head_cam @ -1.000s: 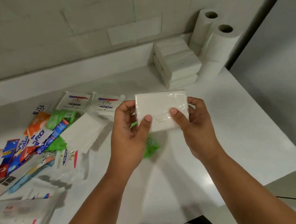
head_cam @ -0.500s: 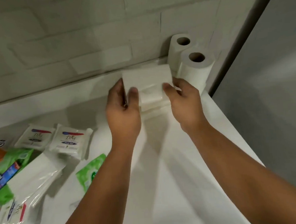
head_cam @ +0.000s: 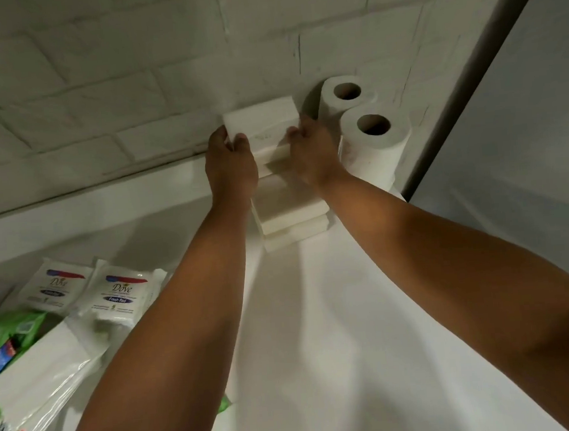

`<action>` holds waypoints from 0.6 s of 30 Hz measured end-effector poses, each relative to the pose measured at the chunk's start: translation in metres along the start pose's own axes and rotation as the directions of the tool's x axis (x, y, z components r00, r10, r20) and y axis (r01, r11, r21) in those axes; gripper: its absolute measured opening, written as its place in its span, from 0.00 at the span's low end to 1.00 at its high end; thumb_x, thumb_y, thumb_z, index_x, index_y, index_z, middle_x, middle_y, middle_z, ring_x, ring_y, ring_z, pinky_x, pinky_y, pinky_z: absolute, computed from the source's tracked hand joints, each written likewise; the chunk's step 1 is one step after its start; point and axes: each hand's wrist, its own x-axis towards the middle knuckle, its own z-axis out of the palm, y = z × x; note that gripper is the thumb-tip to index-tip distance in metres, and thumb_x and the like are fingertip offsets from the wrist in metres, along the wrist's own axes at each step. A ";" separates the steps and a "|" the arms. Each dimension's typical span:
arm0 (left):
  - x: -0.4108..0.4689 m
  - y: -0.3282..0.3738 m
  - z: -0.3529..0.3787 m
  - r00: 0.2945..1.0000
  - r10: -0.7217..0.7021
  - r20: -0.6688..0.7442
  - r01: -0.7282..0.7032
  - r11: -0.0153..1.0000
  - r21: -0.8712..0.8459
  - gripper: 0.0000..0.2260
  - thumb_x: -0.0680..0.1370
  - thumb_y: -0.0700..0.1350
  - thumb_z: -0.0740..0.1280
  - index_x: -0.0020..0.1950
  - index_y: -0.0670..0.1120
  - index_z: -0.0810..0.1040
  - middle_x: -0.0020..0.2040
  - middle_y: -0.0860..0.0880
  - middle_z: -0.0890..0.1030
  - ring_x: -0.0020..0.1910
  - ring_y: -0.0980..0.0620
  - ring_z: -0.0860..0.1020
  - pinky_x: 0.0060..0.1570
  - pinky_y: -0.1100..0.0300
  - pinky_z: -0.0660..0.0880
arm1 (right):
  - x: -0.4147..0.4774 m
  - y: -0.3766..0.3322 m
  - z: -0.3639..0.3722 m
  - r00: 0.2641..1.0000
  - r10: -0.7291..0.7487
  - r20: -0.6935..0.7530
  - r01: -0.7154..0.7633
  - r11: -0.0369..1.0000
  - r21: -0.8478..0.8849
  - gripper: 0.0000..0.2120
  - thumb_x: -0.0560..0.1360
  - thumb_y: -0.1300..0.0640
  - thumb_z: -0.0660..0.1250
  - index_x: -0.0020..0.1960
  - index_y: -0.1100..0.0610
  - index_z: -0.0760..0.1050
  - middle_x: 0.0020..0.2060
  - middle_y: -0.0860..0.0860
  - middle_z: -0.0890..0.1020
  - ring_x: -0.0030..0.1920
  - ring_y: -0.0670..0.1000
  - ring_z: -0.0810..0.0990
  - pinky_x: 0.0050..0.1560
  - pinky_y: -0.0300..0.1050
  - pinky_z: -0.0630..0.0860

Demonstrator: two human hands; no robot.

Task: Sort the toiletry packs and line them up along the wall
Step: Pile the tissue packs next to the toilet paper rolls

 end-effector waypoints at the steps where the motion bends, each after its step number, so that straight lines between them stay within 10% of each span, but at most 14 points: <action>1: 0.002 -0.002 0.002 1.000 -0.003 0.004 0.003 0.999 0.045 0.13 0.81 0.48 0.62 0.62 0.44 0.78 0.51 0.51 0.82 0.50 0.51 0.80 0.54 0.58 0.76 | 0.004 0.003 0.001 0.999 0.035 0.024 -0.035 0.999 -0.004 0.10 0.81 0.61 0.55 0.54 0.62 0.74 0.48 0.59 0.81 0.48 0.55 0.79 0.55 0.52 0.77; 16: 0.006 0.001 0.006 0.981 -0.167 0.097 0.151 0.976 0.157 0.21 0.84 0.53 0.56 0.57 0.37 0.79 0.55 0.38 0.81 0.56 0.40 0.78 0.53 0.54 0.73 | 0.013 0.004 -0.001 0.955 0.235 0.181 -0.244 0.970 0.026 0.15 0.83 0.57 0.54 0.63 0.64 0.71 0.58 0.63 0.78 0.59 0.62 0.78 0.59 0.53 0.74; 18: 0.004 0.004 0.005 0.975 -0.186 0.122 0.165 0.973 0.163 0.21 0.84 0.53 0.56 0.60 0.38 0.78 0.51 0.42 0.79 0.55 0.43 0.78 0.49 0.57 0.70 | 0.002 -0.002 -0.006 0.985 0.137 0.103 -0.096 0.937 -0.336 0.15 0.83 0.60 0.54 0.66 0.65 0.68 0.60 0.60 0.77 0.62 0.58 0.76 0.61 0.49 0.72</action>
